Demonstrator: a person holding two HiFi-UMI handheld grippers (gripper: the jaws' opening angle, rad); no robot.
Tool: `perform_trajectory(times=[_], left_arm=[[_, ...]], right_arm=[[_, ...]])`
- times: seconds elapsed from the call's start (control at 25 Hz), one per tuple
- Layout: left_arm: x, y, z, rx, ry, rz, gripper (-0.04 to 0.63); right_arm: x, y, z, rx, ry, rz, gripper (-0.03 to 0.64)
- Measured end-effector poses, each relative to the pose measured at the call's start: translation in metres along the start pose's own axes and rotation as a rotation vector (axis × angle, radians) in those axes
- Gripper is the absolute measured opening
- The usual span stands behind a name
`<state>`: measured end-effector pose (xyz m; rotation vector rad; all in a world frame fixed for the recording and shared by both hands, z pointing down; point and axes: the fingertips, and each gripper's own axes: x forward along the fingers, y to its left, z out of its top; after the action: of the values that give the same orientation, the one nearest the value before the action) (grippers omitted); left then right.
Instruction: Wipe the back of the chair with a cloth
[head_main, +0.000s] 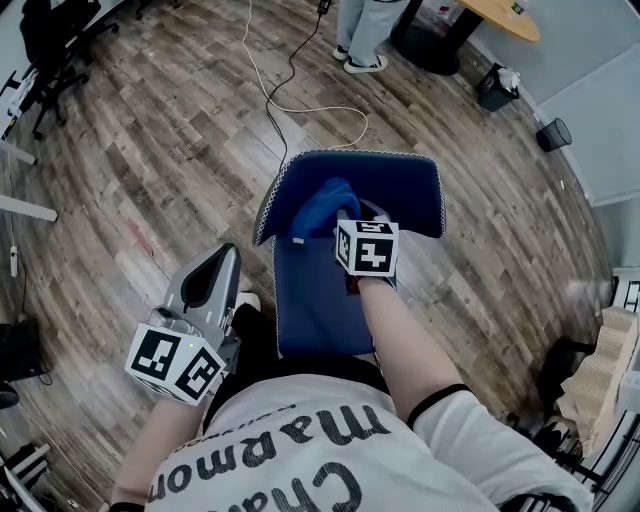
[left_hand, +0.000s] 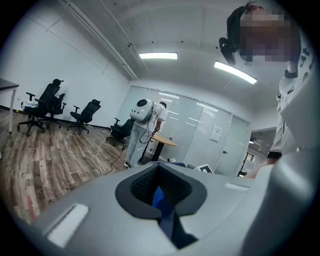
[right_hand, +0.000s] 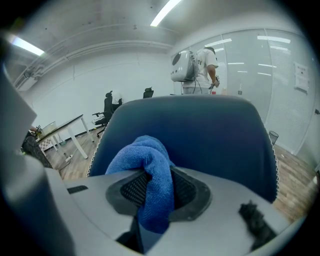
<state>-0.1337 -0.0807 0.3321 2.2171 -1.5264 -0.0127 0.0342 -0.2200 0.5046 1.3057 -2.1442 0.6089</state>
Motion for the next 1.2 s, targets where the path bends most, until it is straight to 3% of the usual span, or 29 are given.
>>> perform_trajectory(times=[0.92,1.2], left_arm=[[-0.002,0.0,-0.002,-0.005,0.01,0.012,0.008],[-0.002,-0.001,-0.002,-0.004,0.015,0.013,0.008]], right_arm=[[-0.026,-0.11,-0.014,0.132,-0.005,-0.192,0.109],[-0.046,-0.157,-0.021,0.244,-0.024,-0.29,0.109]])
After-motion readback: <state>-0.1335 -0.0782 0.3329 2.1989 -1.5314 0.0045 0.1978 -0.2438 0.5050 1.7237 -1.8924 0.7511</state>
